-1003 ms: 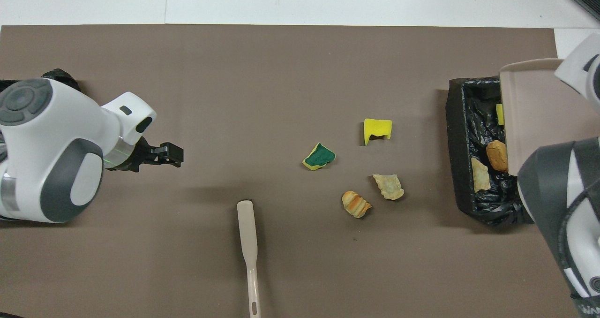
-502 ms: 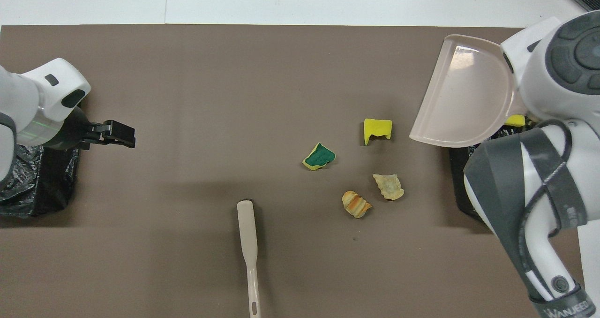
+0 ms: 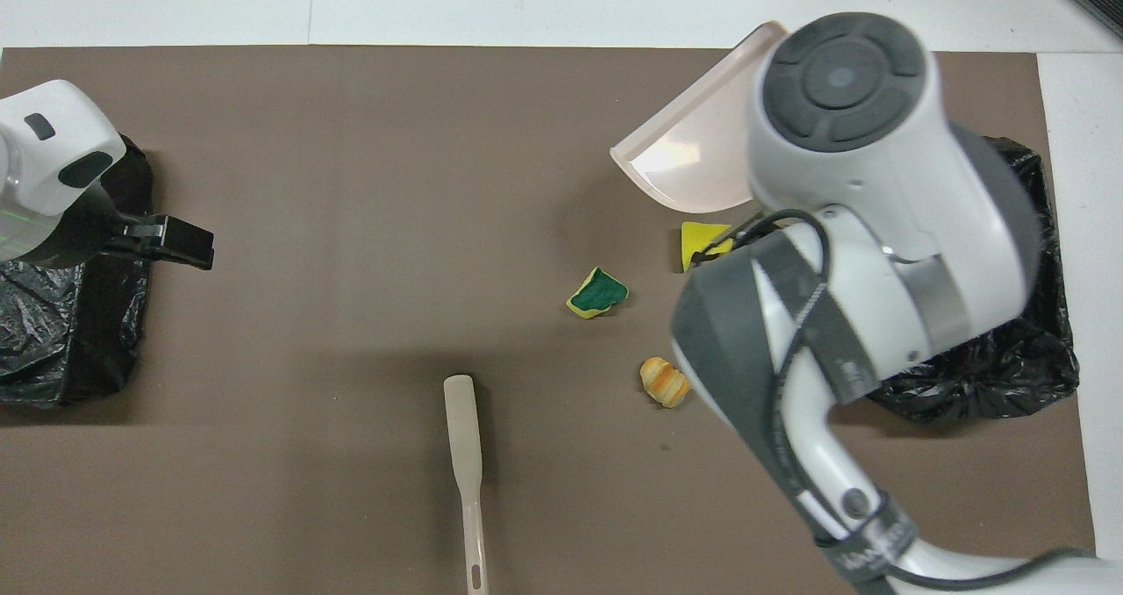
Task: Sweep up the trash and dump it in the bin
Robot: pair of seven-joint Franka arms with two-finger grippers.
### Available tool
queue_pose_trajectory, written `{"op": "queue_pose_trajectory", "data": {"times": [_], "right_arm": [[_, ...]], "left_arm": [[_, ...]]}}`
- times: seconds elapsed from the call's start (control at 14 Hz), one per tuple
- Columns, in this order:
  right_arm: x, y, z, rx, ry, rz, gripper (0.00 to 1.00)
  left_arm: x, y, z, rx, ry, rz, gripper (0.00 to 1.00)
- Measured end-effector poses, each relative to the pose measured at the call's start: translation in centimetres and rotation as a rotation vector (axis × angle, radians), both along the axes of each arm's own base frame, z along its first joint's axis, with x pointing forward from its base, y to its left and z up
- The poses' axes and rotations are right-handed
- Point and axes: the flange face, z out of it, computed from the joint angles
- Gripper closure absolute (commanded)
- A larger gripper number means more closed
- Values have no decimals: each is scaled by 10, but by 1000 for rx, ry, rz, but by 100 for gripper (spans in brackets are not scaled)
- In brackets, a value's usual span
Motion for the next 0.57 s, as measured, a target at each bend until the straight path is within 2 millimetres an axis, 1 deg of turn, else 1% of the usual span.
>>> {"op": "queue_pose_trajectory", "data": {"times": [0.07, 0.22, 0.29, 0.43, 0.57], "right_arm": [[1, 22, -11, 39, -4, -67, 100], [6, 48, -27, 90, -10, -188, 100], [6, 67, -37, 107, -22, -252, 100], [-2, 108, -55, 136, -46, -329, 100], [-17, 153, -72, 200, -53, -396, 100]], "left_arm": [[0, 0, 1, 0, -2, -1, 0], [-1, 0, 2, 0, -3, -2, 0], [-1, -1, 2, -1, -4, -2, 0], [-1, 0, 2, -1, -4, -8, 0], [0, 2, 2, -1, -4, -9, 0]]}}
